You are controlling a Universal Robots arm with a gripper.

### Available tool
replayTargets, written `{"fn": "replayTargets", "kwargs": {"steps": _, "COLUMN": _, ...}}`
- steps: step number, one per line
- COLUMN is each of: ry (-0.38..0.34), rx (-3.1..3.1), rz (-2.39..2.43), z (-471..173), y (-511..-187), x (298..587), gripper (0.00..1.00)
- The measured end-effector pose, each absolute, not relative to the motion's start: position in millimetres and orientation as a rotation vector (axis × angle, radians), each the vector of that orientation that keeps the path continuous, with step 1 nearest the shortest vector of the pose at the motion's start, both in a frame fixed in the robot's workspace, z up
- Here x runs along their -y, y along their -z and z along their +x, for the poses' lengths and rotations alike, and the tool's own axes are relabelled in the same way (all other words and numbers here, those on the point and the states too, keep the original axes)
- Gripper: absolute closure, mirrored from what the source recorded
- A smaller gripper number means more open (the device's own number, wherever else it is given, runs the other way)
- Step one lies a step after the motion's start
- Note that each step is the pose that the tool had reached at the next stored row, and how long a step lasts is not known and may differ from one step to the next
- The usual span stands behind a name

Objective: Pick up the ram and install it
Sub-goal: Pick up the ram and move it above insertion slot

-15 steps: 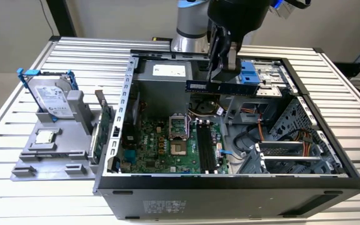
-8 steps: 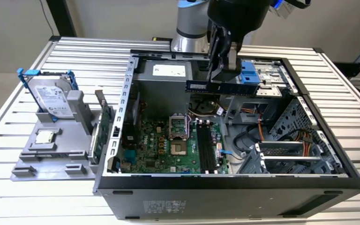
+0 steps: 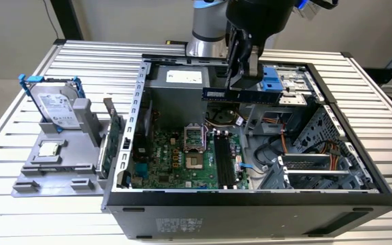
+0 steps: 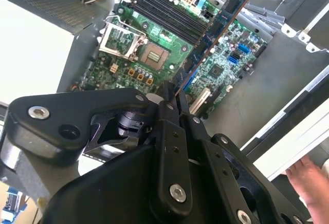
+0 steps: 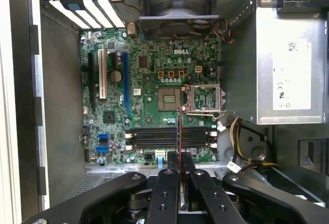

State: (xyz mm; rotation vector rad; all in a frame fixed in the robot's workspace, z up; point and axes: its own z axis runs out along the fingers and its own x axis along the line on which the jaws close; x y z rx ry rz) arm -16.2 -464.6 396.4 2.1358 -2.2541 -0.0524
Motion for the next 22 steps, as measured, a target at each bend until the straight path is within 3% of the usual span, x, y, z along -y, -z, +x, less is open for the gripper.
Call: {"fn": "replayTargets", "kwargs": {"steps": 22, "ry": 0.057, "rx": 2.415, "rz": 1.956, "z": -16.3, "y": -395.8, "x": 464.6, "gripper": 1.00}}
